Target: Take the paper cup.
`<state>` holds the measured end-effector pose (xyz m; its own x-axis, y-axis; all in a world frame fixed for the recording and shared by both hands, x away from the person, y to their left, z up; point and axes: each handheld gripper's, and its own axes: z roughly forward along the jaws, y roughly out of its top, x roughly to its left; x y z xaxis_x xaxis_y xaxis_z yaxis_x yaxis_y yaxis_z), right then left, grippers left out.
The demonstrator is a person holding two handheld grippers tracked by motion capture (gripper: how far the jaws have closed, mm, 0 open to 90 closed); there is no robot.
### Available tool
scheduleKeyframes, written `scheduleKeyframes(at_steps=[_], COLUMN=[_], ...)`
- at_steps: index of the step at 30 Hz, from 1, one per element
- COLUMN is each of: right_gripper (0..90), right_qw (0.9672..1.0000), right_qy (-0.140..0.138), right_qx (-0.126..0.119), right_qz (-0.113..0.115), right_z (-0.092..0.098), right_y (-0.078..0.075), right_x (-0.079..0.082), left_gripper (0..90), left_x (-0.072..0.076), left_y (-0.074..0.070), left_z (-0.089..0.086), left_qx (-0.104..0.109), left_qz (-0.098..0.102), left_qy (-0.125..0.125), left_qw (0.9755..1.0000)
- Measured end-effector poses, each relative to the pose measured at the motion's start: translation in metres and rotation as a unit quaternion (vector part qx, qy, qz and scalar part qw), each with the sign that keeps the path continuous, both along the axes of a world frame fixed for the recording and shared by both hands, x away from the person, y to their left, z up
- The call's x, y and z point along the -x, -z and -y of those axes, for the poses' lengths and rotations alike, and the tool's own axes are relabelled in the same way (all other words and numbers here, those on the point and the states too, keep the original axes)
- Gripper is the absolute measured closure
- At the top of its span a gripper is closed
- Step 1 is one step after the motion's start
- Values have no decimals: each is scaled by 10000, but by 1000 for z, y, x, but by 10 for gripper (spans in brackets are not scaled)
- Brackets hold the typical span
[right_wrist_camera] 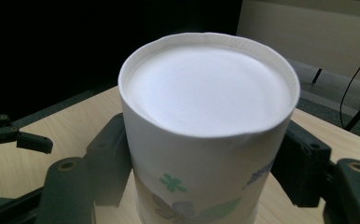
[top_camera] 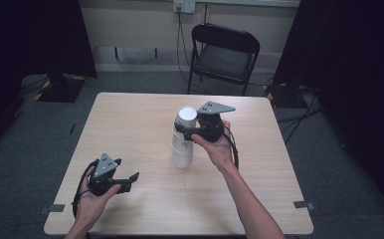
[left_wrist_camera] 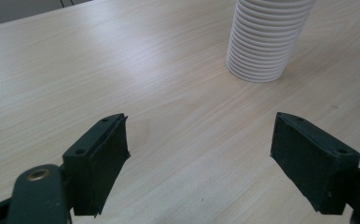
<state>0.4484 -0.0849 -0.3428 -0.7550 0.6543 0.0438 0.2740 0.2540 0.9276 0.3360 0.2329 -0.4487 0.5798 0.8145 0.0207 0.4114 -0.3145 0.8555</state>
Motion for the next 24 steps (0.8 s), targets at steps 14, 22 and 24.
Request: scheduleKeyframes(at_steps=[14, 22, 24], right_gripper=[295, 294, 294], right_qw=[9999, 9997, 9997], right_qy=[-24, 74, 20], right_qx=[-106, -165, -161], right_qz=[82, 160, 174], right_z=[8, 30, 34], right_y=[-18, -24, -23], right_x=[10, 23, 28], left_gripper=[165, 161, 167], left_x=[0, -1, -1], left_y=[1, 0, -1], left_z=[5, 13, 14], left_qx=[-2, -53, -90], left_qz=[54, 180, 178], left_qy=[93, 221, 193], left_qw=[9999, 9996, 9996])
